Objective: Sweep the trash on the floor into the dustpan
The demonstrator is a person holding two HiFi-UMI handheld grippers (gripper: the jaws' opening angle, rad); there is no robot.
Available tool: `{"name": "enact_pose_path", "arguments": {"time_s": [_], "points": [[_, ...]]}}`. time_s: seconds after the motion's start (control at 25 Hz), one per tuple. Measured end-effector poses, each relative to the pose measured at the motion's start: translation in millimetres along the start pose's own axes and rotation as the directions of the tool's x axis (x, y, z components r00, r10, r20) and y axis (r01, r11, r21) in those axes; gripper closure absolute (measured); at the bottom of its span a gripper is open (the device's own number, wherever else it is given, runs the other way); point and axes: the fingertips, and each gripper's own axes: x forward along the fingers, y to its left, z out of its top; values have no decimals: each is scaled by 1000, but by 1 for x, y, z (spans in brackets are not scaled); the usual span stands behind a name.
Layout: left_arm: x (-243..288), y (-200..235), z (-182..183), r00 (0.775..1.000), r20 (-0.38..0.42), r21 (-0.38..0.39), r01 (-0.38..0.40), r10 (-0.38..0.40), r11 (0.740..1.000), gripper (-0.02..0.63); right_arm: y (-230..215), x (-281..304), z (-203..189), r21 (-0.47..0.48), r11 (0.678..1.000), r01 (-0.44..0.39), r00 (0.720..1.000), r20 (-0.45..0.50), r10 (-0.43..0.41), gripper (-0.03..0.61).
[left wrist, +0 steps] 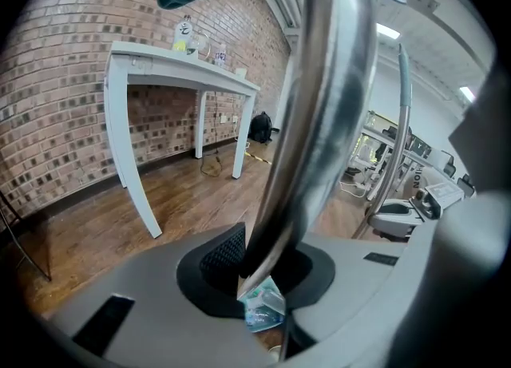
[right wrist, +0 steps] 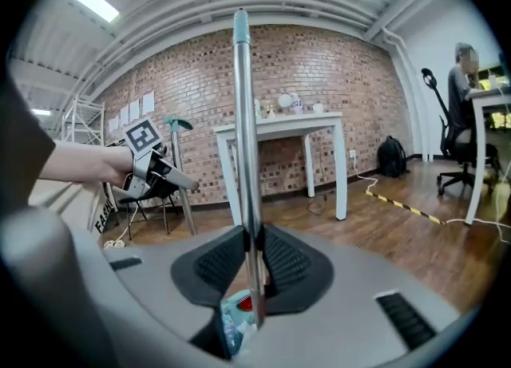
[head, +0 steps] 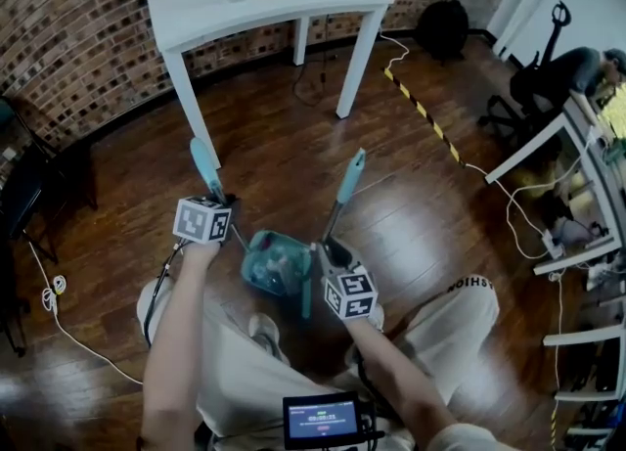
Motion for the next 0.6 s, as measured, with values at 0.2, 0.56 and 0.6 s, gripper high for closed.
{"name": "enact_pose_path", "arguments": {"time_s": [0.2,0.56,0.6], "points": [[-1,0,4,1000,6,-7,-8,9,1000,561,-6,3,9,19,999,-33,997,64,32,486],[-10,29,4,992,53,-132,-107,115,985,561,-65,-38,61,-119,992,36,989,146,-19,488],[-12,33,5,990,58,-147,-119,128,982,561,-73,-40,63,-148,988,51,989,146,-30,488]]}}
